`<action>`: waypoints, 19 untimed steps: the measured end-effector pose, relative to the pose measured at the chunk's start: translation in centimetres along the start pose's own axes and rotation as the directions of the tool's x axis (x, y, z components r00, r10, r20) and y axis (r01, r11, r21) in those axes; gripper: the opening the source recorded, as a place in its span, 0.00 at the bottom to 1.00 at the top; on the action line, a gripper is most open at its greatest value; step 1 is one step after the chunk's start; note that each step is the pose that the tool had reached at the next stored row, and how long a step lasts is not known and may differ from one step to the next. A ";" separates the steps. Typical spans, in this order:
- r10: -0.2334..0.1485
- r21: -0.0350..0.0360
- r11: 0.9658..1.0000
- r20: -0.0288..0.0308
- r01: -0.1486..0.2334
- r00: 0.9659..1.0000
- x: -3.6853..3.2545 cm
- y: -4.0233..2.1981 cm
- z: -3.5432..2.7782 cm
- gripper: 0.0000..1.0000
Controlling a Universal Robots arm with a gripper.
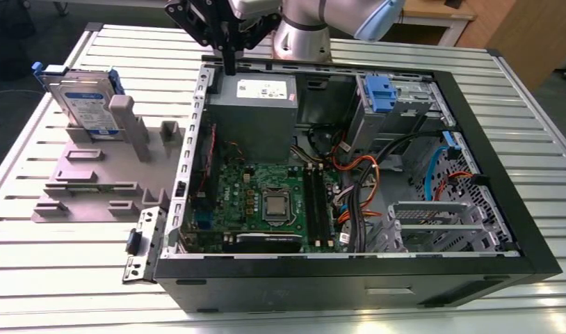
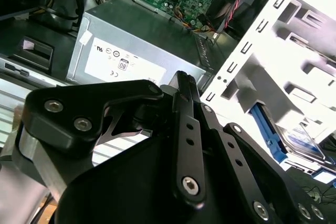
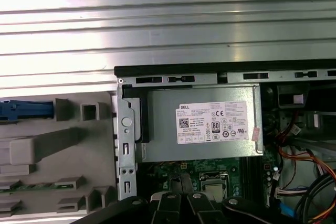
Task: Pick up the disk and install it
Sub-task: 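Reach for the disk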
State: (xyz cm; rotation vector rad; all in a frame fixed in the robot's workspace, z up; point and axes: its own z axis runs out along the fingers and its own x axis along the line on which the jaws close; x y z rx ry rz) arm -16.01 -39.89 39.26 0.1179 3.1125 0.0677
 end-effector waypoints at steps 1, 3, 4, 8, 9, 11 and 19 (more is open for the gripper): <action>0.000 0.000 1.000 0.000 0.000 1.000 0.05 0.00 0.00 0.11; 0.000 0.000 1.000 0.000 0.000 1.000 0.08 -0.01 0.00 0.11; 0.000 0.000 1.000 0.000 0.000 1.000 0.09 -0.01 0.00 0.11; 0.000 0.000 1.000 0.000 0.000 1.000 0.16 -0.01 0.00 0.11; 0.000 0.000 1.000 0.000 0.000 1.000 0.21 -0.02 -0.01 0.11; 0.000 0.000 1.000 0.000 0.000 1.000 0.29 -0.03 -0.01 0.11; 0.000 0.000 1.000 0.000 0.000 1.000 0.70 -0.06 -0.02 0.11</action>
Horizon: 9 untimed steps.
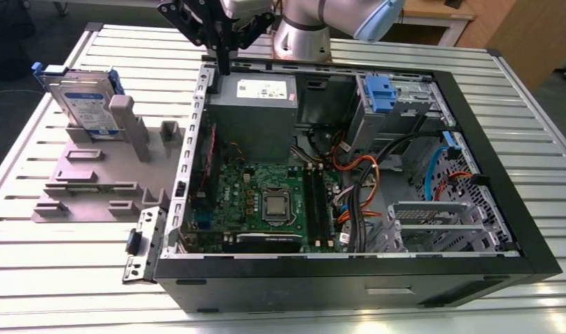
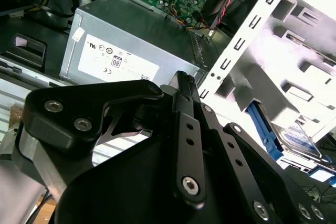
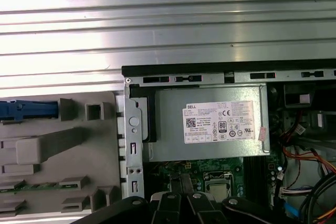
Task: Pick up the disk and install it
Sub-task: 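Reach for the disk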
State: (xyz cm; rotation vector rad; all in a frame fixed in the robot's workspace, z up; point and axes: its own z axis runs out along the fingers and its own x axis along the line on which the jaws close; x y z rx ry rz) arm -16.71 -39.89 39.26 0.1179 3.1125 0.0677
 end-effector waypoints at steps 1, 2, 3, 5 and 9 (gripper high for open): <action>0.000 0.000 1.000 0.000 0.000 1.000 0.00 0.00 0.00 0.11; 0.000 0.000 1.000 0.000 0.000 1.000 0.00 0.00 0.00 0.11; 0.000 0.000 1.000 0.000 0.000 1.000 0.01 0.00 0.00 0.11; 0.000 0.000 1.000 0.000 0.000 1.000 0.06 0.00 0.00 0.11; 0.000 0.000 1.000 0.000 0.000 1.000 0.13 -0.01 0.00 0.11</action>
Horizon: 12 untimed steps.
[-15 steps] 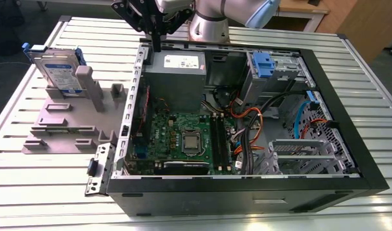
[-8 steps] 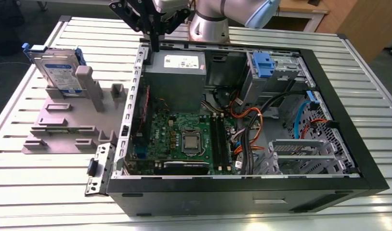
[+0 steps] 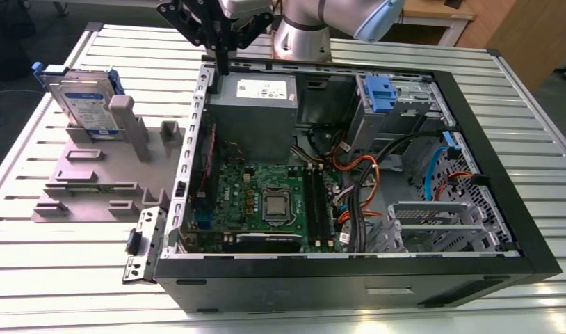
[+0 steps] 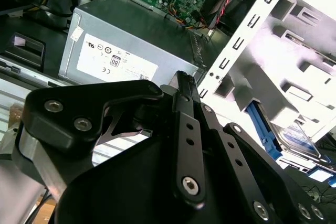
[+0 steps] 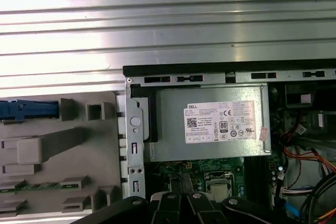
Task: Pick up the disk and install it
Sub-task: 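Reach for the disk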
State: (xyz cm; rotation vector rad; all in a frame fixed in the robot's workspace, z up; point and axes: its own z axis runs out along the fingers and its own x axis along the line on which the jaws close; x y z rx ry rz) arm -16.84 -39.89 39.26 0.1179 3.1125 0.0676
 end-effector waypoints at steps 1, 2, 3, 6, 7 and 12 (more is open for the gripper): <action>0.000 0.000 1.000 0.000 0.000 1.000 0.02 0.00 0.00 0.11; 0.000 0.000 1.000 0.000 0.000 1.000 0.05 0.00 0.00 0.11; 0.000 0.000 1.000 0.000 0.000 1.000 0.07 -0.01 0.00 0.11; 0.000 0.000 1.000 0.000 0.000 1.000 0.16 -0.01 -0.01 0.11; 0.000 0.000 1.000 0.000 0.000 1.000 0.18 -0.01 -0.01 0.11; 0.000 0.000 1.000 0.000 0.000 1.000 0.55 -0.04 -0.02 0.11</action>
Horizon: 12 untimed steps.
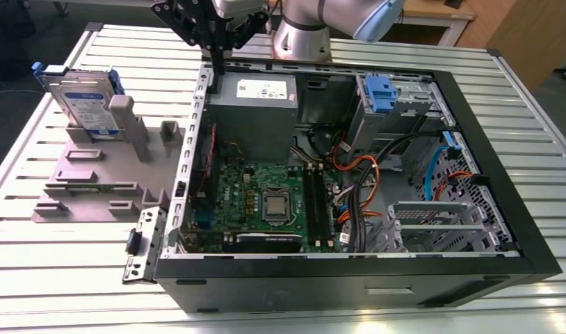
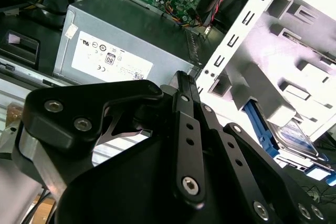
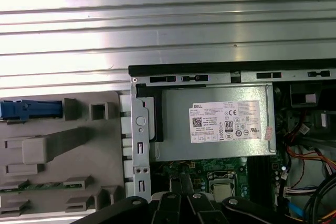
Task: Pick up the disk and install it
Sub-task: 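Reach for the disk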
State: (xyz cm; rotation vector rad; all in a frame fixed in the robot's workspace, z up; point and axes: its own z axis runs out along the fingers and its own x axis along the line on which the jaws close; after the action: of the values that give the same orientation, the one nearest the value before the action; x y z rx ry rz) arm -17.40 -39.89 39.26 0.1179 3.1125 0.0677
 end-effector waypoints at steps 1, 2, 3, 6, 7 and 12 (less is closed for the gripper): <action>0.000 0.000 1.000 0.000 0.000 1.000 0.00 0.00 0.00 0.11; 0.000 0.000 1.000 0.000 0.000 1.000 0.00 0.00 0.00 0.11; 0.000 0.000 1.000 0.000 0.000 1.000 0.00 0.00 0.00 0.11; 0.000 0.000 1.000 0.000 0.000 1.000 0.03 0.00 0.00 0.11; 0.000 0.000 1.000 0.000 0.000 1.000 0.06 0.00 0.00 0.11; 0.000 0.000 1.000 0.000 0.000 1.000 0.25 -0.02 0.00 0.11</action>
State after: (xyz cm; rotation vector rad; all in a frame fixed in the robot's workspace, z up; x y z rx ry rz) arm -17.65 -39.89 39.26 0.1180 3.1125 0.0677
